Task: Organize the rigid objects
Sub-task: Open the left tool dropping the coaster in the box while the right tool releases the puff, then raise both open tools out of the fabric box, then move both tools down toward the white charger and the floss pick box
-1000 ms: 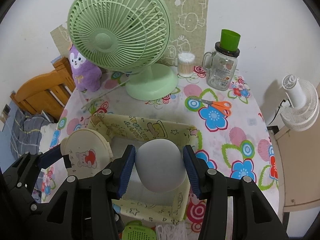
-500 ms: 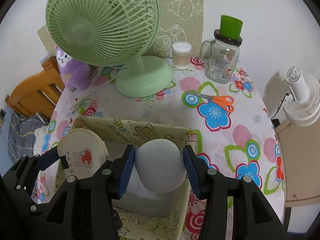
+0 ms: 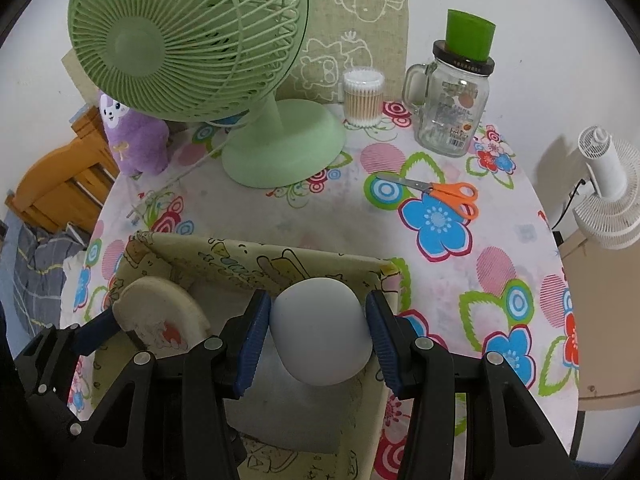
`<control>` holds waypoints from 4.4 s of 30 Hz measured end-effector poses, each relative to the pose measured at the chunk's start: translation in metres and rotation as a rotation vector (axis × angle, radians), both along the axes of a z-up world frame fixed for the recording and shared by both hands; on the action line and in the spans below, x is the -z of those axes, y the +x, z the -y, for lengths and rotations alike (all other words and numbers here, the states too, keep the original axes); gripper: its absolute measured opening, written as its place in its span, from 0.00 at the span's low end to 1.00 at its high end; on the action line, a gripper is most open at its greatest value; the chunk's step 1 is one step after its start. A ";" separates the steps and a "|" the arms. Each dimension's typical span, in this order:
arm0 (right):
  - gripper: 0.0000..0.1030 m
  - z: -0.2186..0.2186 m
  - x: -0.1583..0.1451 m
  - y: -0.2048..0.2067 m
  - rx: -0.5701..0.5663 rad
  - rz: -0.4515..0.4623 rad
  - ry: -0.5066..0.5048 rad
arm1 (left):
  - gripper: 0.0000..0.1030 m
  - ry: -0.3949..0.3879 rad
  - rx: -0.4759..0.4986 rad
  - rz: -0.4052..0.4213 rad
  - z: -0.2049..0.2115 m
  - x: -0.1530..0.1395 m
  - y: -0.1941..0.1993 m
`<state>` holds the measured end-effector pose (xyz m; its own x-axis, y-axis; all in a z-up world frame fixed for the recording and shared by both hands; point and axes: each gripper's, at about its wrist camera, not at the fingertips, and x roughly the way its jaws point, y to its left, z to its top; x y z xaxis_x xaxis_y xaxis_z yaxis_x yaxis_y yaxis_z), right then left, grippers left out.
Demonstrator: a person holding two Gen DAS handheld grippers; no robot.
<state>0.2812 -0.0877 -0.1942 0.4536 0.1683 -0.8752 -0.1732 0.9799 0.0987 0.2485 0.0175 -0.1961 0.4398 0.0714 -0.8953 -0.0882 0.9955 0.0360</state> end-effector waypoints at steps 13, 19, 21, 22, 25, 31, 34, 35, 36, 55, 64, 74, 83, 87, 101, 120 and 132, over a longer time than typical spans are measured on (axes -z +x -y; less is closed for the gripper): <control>0.52 -0.007 0.004 0.011 0.018 0.022 -0.036 | 0.90 0.010 0.007 0.002 0.005 0.000 0.002; 0.60 -0.006 0.002 0.009 0.007 0.009 -0.019 | 0.93 0.004 0.011 0.005 0.005 -0.003 0.001; 0.63 -0.007 0.001 0.006 0.005 0.009 -0.016 | 0.93 0.007 0.013 0.009 0.006 -0.005 -0.001; 0.64 -0.007 -0.001 0.004 0.004 0.010 -0.014 | 0.94 0.008 0.014 0.011 0.006 -0.007 -0.001; 0.68 -0.008 -0.005 -0.002 0.000 0.015 -0.009 | 0.95 0.008 0.014 0.021 0.006 -0.011 -0.005; 0.77 -0.006 -0.016 -0.015 0.014 0.036 -0.008 | 0.97 0.007 0.017 0.046 0.005 -0.021 -0.013; 0.78 -0.005 -0.023 -0.021 0.012 0.050 -0.005 | 0.97 0.008 0.024 0.058 0.007 -0.026 -0.019; 0.78 -0.005 -0.025 -0.023 0.010 0.053 -0.006 | 0.97 0.009 0.026 0.062 0.007 -0.028 -0.021; 0.78 -0.005 -0.027 -0.025 0.009 0.057 -0.006 | 0.97 0.010 0.028 0.066 0.007 -0.031 -0.023; 0.78 0.001 -0.062 -0.076 -0.011 0.100 0.020 | 0.98 0.002 0.060 0.100 0.011 -0.056 -0.060; 0.78 0.002 -0.074 -0.100 -0.024 0.125 -0.003 | 0.98 0.005 0.077 0.112 0.012 -0.065 -0.083; 0.78 0.002 -0.080 -0.126 -0.029 0.122 0.020 | 0.98 -0.004 0.088 0.117 0.009 -0.070 -0.108; 0.78 -0.001 -0.085 -0.149 -0.025 0.138 0.022 | 0.98 -0.015 0.109 0.130 0.007 -0.073 -0.128; 0.78 -0.001 -0.087 -0.160 -0.022 0.157 0.026 | 0.98 -0.021 0.118 0.137 0.006 -0.075 -0.138; 0.78 0.004 -0.083 -0.193 0.010 0.173 0.004 | 0.98 -0.049 0.155 0.140 0.004 -0.071 -0.167; 0.78 0.031 -0.037 -0.204 0.039 0.103 0.011 | 0.98 -0.098 0.121 0.110 -0.003 -0.028 -0.184; 0.78 0.039 -0.007 -0.198 0.051 0.055 0.035 | 0.98 -0.079 0.080 0.069 -0.011 -0.004 -0.182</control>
<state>0.0828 -0.1266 -0.1875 0.5095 0.1738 -0.8428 -0.1289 0.9838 0.1250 0.0668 0.0284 -0.1919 0.5022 -0.0363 -0.8640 -0.0080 0.9989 -0.0466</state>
